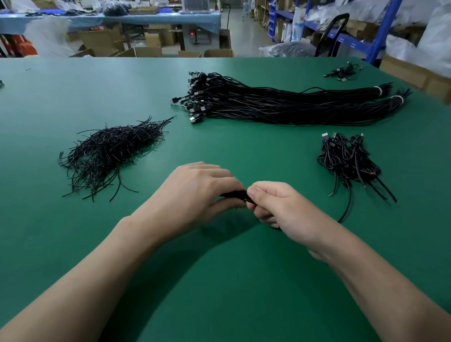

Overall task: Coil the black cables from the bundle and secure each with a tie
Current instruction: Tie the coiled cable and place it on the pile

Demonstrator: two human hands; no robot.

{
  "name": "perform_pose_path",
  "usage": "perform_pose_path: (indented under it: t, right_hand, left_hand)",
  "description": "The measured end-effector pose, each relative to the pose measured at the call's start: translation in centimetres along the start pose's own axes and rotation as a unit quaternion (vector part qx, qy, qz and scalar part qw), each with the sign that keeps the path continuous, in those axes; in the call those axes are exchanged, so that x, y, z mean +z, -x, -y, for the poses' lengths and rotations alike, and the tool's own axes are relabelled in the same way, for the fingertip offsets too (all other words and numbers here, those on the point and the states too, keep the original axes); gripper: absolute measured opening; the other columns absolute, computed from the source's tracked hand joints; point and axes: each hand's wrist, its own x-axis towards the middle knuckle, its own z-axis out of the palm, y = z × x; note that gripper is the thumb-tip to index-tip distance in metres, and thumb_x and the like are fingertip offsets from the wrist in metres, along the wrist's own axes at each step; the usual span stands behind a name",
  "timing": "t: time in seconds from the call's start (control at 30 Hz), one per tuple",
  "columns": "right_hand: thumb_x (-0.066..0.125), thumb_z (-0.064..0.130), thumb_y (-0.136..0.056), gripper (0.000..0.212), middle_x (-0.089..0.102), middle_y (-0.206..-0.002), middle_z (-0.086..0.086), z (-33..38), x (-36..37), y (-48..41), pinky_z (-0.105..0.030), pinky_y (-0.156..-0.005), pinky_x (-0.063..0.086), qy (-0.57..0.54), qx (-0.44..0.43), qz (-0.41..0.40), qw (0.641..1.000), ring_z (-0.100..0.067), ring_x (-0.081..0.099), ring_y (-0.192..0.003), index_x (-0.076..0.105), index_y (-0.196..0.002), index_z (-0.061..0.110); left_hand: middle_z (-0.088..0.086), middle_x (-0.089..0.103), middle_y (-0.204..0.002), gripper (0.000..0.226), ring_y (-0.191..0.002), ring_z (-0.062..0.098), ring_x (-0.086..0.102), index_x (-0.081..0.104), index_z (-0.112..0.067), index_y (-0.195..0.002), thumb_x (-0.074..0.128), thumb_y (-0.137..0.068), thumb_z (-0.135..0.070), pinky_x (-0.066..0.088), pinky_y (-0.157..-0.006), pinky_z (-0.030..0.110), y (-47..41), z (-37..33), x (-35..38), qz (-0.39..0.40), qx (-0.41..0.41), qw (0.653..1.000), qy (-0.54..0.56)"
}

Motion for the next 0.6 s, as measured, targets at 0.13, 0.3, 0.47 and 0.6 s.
perform_pose_path:
  t: [0.13,0.3,0.47,0.6]
  right_hand:
    - [0.051,0.042,-0.102,0.04,0.038,-0.055,0.015,0.24,0.28,0.03,-0.024,-0.052,0.026,0.127,-0.037,-0.025,0.991,-0.005,0.031,-0.051,0.051,-0.073,0.015]
    - [0.055,0.04,-0.1,0.038,0.037,-0.052,0.013,0.08,0.36,0.03,-0.021,-0.047,0.029,0.182,-0.069,-0.05,0.98,-0.006,0.031,-0.048,0.051,-0.07,0.018]
    - [0.052,0.036,-0.104,0.037,0.041,-0.062,0.008,-0.44,0.14,-0.49,-0.032,-0.058,0.028,0.072,-0.072,-0.056,0.993,-0.012,0.035,-0.06,0.051,-0.071,0.019]
    - [0.051,0.037,-0.105,0.038,0.03,-0.058,0.01,-0.73,0.18,-0.68,-0.022,-0.049,0.021,-0.087,-0.047,-0.047,0.994,-0.009,0.023,-0.054,0.049,-0.069,0.023]
  left_hand:
    - [-0.006,0.069,-0.081,0.028,-0.072,0.022,0.063,0.073,-0.018,-0.095,0.058,-0.099,-0.041,0.049,-0.069,0.035,0.21,-0.11,0.05,0.003,-0.005,1.0,-0.015]
    - [-0.008,0.068,-0.076,0.027,-0.071,0.02,0.064,0.072,-0.019,-0.09,0.059,-0.097,-0.041,0.049,-0.076,0.038,0.07,-0.11,0.46,-0.007,0.001,1.0,-0.024]
    - [-0.016,0.07,-0.087,0.022,-0.085,0.01,0.061,0.075,-0.026,-0.093,0.071,-0.09,-0.048,0.041,-0.085,0.033,0.03,-0.03,0.95,-0.064,-0.069,0.994,0.048]
    - [-0.011,0.065,-0.124,0.054,-0.118,0.018,0.054,0.072,-0.026,-0.118,0.072,-0.078,-0.062,0.038,-0.101,0.041,-0.27,-0.1,0.93,-0.148,-0.113,0.982,0.021]
